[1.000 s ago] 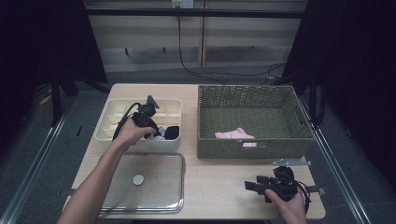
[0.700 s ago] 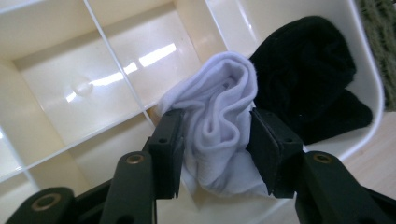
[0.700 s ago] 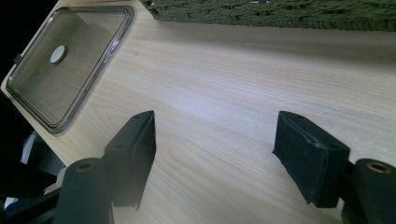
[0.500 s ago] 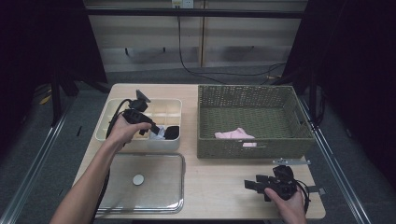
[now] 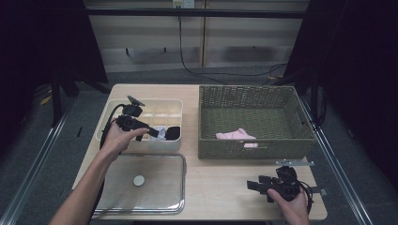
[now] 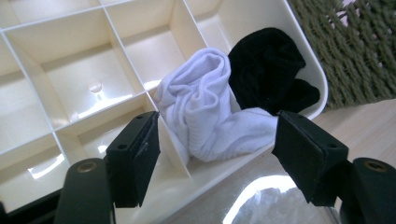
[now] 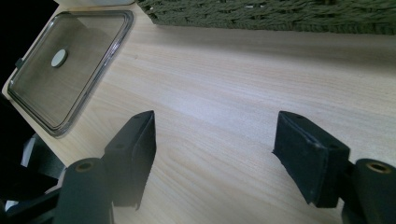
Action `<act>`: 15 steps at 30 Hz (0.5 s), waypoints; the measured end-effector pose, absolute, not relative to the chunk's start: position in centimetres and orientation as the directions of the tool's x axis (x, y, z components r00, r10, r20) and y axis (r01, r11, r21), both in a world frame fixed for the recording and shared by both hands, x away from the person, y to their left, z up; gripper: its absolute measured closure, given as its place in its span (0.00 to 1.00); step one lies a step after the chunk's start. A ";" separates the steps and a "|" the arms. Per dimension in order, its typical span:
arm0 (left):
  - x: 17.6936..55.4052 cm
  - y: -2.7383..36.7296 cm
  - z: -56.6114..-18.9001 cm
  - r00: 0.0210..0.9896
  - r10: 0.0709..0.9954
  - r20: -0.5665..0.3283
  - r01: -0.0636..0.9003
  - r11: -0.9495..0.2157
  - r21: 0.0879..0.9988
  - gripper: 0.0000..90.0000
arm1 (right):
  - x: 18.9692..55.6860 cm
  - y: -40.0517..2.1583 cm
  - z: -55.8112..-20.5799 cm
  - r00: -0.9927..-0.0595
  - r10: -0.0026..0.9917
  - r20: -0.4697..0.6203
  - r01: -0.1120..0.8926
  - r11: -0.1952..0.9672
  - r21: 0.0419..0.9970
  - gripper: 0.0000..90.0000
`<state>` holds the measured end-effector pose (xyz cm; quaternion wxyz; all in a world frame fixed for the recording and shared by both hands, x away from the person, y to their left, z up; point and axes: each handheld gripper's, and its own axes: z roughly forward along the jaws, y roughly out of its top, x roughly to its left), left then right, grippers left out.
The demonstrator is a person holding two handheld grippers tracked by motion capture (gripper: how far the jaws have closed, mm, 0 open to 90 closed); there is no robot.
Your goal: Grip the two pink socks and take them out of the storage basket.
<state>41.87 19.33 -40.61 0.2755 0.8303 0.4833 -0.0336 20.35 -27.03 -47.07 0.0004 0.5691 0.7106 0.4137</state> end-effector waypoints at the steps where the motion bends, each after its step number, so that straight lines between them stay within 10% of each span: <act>1: 41.6 19.6 -40.5 0.528 0.788 -0.317 0.819 -0.373 0.437 0.35 | 20.4 -27.1 -47.0 -0.354 0.808 0.472 0.808 0.010 0.589 0.33; 15: 38.6 20.1 -40.2 0.625 0.711 -0.323 0.737 -0.400 0.545 0.28 | 20.9 -27.2 -46.2 -0.355 0.810 0.468 0.796 -0.001 0.605 0.33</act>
